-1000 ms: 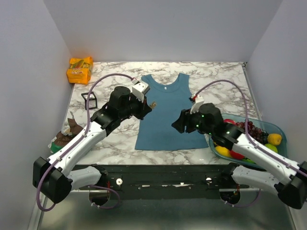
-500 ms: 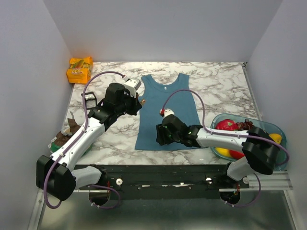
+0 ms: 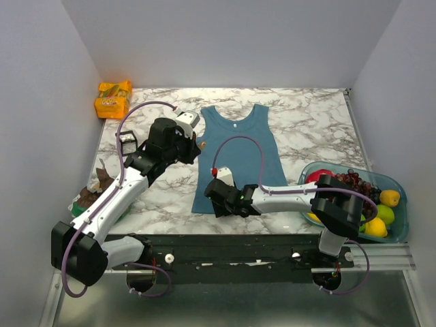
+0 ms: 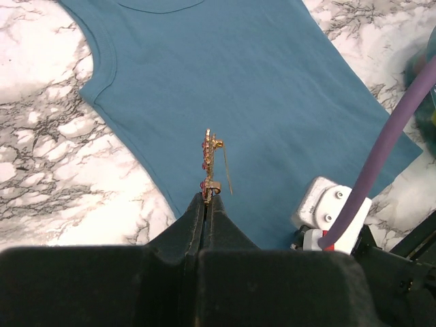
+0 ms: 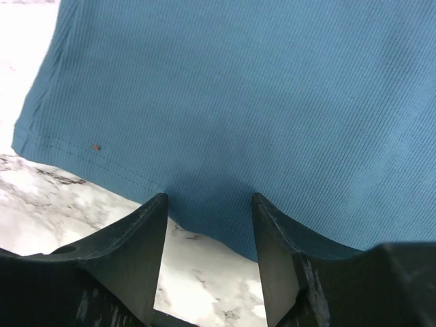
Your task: Pin the brooch onto the clothing
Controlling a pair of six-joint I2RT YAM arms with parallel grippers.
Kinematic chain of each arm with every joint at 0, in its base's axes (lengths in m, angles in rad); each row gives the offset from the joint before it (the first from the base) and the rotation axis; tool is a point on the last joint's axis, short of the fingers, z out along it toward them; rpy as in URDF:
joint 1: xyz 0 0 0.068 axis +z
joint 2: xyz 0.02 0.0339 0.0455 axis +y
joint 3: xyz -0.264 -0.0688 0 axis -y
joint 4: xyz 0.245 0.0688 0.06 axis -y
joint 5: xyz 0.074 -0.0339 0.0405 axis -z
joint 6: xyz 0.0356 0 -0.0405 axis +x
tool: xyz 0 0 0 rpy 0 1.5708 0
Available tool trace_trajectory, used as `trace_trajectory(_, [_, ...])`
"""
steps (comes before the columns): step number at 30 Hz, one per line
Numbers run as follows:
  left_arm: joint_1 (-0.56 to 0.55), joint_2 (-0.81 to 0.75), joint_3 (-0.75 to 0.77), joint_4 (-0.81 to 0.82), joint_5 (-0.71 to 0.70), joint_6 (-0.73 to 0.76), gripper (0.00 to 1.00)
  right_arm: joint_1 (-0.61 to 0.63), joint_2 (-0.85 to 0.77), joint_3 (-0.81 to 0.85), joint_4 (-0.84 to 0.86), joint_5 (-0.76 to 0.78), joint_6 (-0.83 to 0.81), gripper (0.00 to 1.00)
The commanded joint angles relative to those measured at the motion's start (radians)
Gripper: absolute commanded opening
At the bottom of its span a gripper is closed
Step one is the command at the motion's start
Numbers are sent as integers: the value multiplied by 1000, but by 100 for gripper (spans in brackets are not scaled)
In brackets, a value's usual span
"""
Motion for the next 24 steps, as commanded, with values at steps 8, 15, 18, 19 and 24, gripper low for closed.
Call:
trace_trajectory(8, [0, -40, 31, -10, -15, 12, 0, 75, 17, -30, -60, -98, 134, 61])
trace_trajectory(15, [0, -46, 33, -14, -20, 12, 0, 139, 36, -26, -83, -129, 198, 61])
trace_trajectory(18, [0, -50, 33, -16, -26, 13, 0, 157, 37, -13, -100, -124, 214, 61])
trace_trajectory(19, [0, -54, 35, -17, -29, 15, 0, 159, 37, -10, -106, -126, 214, 61])
trace_trajectory(24, [0, -50, 33, -20, -49, 18, 0, 165, -1, 7, -115, -122, 214, 63])
